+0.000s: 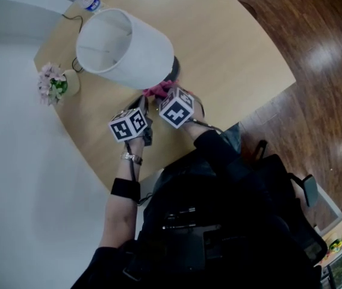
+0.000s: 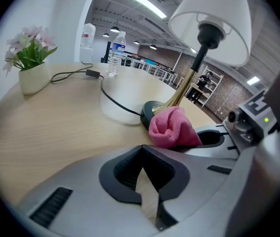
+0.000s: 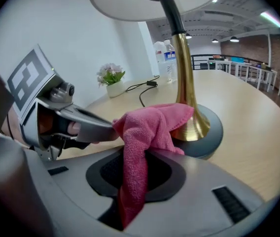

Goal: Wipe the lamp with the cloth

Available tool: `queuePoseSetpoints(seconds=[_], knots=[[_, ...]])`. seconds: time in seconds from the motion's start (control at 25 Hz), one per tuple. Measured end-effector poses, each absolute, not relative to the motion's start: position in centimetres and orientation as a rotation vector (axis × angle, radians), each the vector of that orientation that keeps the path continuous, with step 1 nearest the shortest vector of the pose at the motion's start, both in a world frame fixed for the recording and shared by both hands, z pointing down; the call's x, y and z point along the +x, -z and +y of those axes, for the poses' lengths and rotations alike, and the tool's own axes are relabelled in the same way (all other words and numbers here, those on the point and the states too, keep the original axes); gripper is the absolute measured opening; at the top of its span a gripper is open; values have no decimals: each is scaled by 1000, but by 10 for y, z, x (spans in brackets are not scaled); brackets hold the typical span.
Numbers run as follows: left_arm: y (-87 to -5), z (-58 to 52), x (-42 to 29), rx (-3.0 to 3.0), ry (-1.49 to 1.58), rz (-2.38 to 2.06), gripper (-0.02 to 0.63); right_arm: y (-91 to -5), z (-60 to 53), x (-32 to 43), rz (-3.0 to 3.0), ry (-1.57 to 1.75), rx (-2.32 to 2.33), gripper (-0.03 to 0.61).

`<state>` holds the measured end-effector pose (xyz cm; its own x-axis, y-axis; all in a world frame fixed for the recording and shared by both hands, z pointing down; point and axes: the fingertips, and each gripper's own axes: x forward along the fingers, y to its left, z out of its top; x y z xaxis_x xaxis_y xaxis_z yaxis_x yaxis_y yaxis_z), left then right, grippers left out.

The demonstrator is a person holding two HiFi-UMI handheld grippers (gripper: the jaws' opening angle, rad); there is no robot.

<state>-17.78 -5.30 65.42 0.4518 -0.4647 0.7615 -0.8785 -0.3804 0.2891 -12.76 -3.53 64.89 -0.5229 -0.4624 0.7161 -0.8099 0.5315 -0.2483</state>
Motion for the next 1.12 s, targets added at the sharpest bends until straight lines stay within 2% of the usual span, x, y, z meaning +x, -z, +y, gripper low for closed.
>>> queuePoseSetpoints(seconds=[0.32,0.68,1.12], knots=[[-635,-35,-221,1988,-699,-1182,3,-636,-72,-166,-2172,-894,1132,77],[-629,-8,-266,1964,-645,-1206,3,-622,-118,-165,-2101,-794,1396,76],[-632,-14,-225,2034,-595,-1108,3,-625,-82,-137,-2094,-728,1364,75]])
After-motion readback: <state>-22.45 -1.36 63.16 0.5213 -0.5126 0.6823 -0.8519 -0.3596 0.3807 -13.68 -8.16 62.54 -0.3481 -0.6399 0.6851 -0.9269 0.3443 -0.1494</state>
